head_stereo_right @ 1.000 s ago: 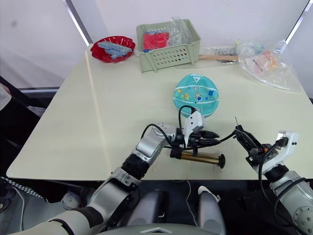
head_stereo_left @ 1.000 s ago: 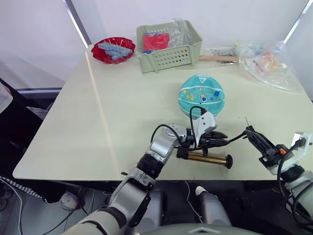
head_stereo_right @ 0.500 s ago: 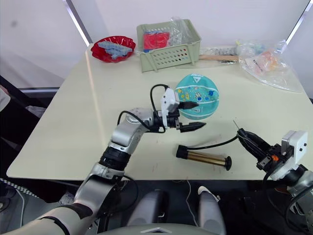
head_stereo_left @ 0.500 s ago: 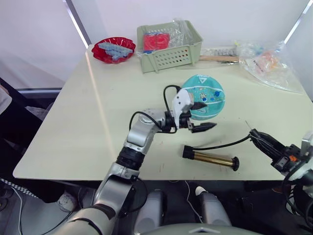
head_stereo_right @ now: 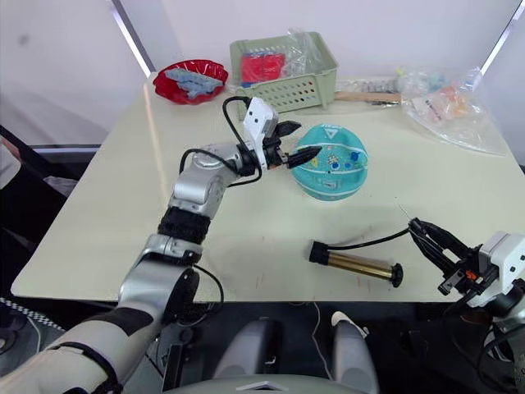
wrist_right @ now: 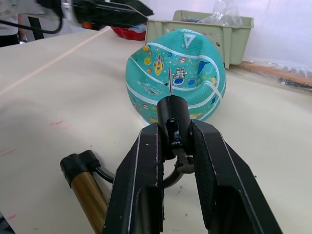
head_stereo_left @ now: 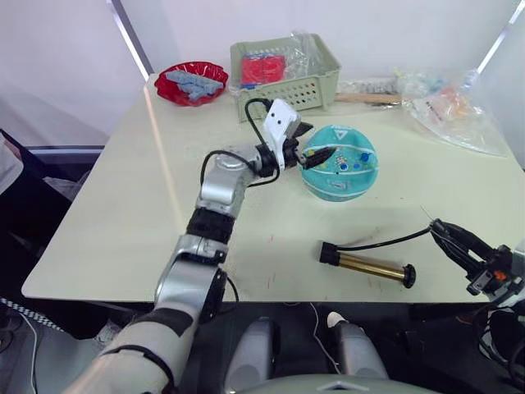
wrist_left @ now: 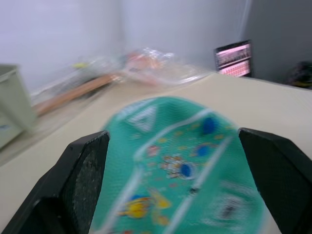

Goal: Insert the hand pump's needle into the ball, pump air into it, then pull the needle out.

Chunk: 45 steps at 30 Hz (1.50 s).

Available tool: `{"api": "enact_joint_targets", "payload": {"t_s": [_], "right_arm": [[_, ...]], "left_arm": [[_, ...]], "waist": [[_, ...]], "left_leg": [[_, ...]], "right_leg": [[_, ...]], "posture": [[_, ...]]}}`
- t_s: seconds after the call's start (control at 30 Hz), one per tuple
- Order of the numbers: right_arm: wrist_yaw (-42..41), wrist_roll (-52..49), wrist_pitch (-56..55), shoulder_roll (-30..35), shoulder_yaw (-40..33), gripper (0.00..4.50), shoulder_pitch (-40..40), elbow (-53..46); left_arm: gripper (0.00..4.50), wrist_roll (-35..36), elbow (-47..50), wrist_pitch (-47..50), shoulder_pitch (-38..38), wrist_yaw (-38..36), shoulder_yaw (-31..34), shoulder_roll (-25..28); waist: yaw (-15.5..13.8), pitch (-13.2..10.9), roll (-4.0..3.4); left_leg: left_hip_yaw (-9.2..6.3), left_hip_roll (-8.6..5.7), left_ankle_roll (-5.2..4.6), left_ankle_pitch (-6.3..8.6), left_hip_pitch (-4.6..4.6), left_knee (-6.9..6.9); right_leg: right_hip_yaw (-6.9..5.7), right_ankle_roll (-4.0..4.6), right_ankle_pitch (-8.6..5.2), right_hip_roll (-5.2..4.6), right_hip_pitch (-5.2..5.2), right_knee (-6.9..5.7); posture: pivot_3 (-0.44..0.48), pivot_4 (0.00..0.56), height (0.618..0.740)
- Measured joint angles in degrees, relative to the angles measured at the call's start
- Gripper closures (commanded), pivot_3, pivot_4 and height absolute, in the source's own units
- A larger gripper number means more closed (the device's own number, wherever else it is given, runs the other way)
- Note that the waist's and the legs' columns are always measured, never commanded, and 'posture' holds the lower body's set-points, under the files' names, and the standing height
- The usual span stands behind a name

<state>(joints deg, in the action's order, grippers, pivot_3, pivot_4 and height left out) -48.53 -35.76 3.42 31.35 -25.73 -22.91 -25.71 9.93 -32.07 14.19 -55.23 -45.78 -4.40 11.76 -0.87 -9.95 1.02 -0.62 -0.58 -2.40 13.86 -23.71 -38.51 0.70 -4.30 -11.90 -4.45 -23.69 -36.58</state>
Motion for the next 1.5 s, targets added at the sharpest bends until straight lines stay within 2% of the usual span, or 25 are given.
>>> {"api": "enact_joint_targets", "payload": {"t_s": [0.23,0.5,0.73,0.83,0.9,0.93,0.97,1.0,1.03,1.07,1.1,1.2,1.5], "right_arm": [[-0.4,0.5,-1.2,-1.4,0.3,4.19,-1.4,0.0],[0.2,0.5,-1.3,-2.5,0.5,4.19,-1.8,-0.6],[0.3,0.5,-1.3,-2.6,0.5,4.19,-1.8,-0.8],[0.6,0.5,-1.3,-2.6,0.6,4.19,-1.7,-0.9],[0.8,0.5,-1.3,-2.6,0.6,4.19,-1.6,-1.2],[0.8,0.5,-1.3,-2.6,0.6,4.19,-1.6,-1.2],[1.3,0.5,-1.1,-2.6,0.6,4.19,-1.5,-1.9],[1.5,0.3,-0.9,-2.5,0.6,4.19,-1.6,-2.2],[1.7,-0.1,-0.4,-2.5,0.6,4.19,-1.6,-2.6],[2.1,-0.5,0.4,-2.5,0.6,4.19,-1.6,-3.0],[2.9,-1.1,1.5,-2.4,0.6,4.19,-1.5,-3.4],[5.7,-3.2,5.9,-1.8,0.6,4.19,-0.9,-5.1],[13.3,-7.8,17.8,2.1,1.0,4.19,2.4,-9.4]], "left_arm": [[0.04,-4.9,-23.8,-7.4,-11.6,1.6,-0.4,-0.6],[0.04,-7.8,-36.9,-10.0,-16.9,5.2,0.0,-2.5],[0.04,-8.7,-40.5,-10.7,-17.7,6.0,1.6,-3.8],[0.85,-8.8,-41.3,-10.7,-17.8,7.0,2.2,-4.4],[1.69,-8.8,-41.5,-10.7,-17.8,7.6,2.4,-4.8],[1.89,-8.8,-41.5,-10.7,-17.8,7.6,2.4,-4.8],[2.33,-9.0,-41.7,-11.0,-17.7,8.0,2.6,-5.1],[2.57,-9.0,-41.7,-11.1,-17.7,7.8,2.7,-5.3],[3.10,-9.0,-41.7,-11.4,-17.7,7.7,2.8,-5.5],[3.22,-9.0,-41.7,-11.9,-17.6,7.5,2.9,-5.7],[3.72,-8.9,-41.7,-12.4,-17.5,7.3,3.5,-5.9],[4.48,-8.7,-41.6,-14.8,-16.8,7.2,4.5,-6.0],[4.48,-8.7,-40.5,-19.6,-14.1,6.6,5.4,-6.5]], "waist": [[0.2,0.0,0.06],[0.1,-0.1,0.11],[0.1,-0.1,0.11],[0.1,-0.1,0.11],[0.1,-0.1,0.11],[0.1,-0.1,0.11],[0.1,-0.1,0.11],[0.1,-0.1,0.11],[0.1,-0.1,0.11],[0.1,-0.1,0.11],[0.1,-0.1,0.11],[0.2,-0.1,0.11],[0.0,-0.1,0.12]], "left_leg": [[0.09,-0.02,0.00,0.00,-0.01,0.01],[0.09,-0.02,0.00,0.00,-0.03,0.01],[0.09,-0.02,0.00,0.00,-0.02,0.01],[0.08,-0.02,0.00,0.00,-0.02,0.01],[0.08,-0.02,0.00,0.00,-0.02,0.01],[0.08,-0.02,0.00,0.00,-0.02,0.01],[0.08,-0.02,0.00,0.00,-0.03,0.01],[0.09,-0.02,0.00,0.00,-0.03,0.01],[0.09,-0.02,0.00,0.00,-0.03,0.01],[0.08,-0.02,0.00,0.00,-0.03,0.01],[0.09,-0.02,0.00,0.00,-0.03,0.01],[0.07,0.00,0.00,0.00,-0.01,0.01],[0.07,-0.03,0.00,0.00,-0.06,0.00]], "right_leg": [[0.00,-0.03,-0.01,0.00,-0.01,0.01],[-0.01,-0.03,-0.01,-0.01,-0.01,0.01],[-0.02,-0.02,-0.01,-0.01,-0.01,0.00],[-0.02,-0.02,-0.01,-0.01,-0.01,0.00],[-0.02,-0.02,-0.01,-0.01,-0.01,0.00],[-0.02,-0.02,0.00,-0.01,-0.01,0.00],[-0.02,-0.02,0.00,-0.01,-0.01,0.00],[-0.02,-0.02,0.00,-0.01,-0.02,0.00],[-0.02,-0.01,0.00,-0.01,-0.02,0.00],[-0.02,-0.01,0.00,-0.01,-0.02,0.00],[-0.01,-0.01,0.00,-0.01,-0.02,0.00],[0.01,0.00,0.01,-0.01,-0.02,-0.02],[-0.02,0.00,0.01,-0.04,-0.03,-0.02]], "posture": [[0.000,0.150,0.737],[0.000,0.150,0.737],[0.000,0.150,0.737],[0.000,0.150,0.737],[0.000,0.150,0.737],[0.000,0.150,0.737],[0.000,0.150,0.737],[0.000,0.150,0.737],[0.000,0.150,0.737],[0.000,0.150,0.737],[0.000,0.150,0.737],[0.000,0.150,0.737],[0.000,0.150,0.737]]}}
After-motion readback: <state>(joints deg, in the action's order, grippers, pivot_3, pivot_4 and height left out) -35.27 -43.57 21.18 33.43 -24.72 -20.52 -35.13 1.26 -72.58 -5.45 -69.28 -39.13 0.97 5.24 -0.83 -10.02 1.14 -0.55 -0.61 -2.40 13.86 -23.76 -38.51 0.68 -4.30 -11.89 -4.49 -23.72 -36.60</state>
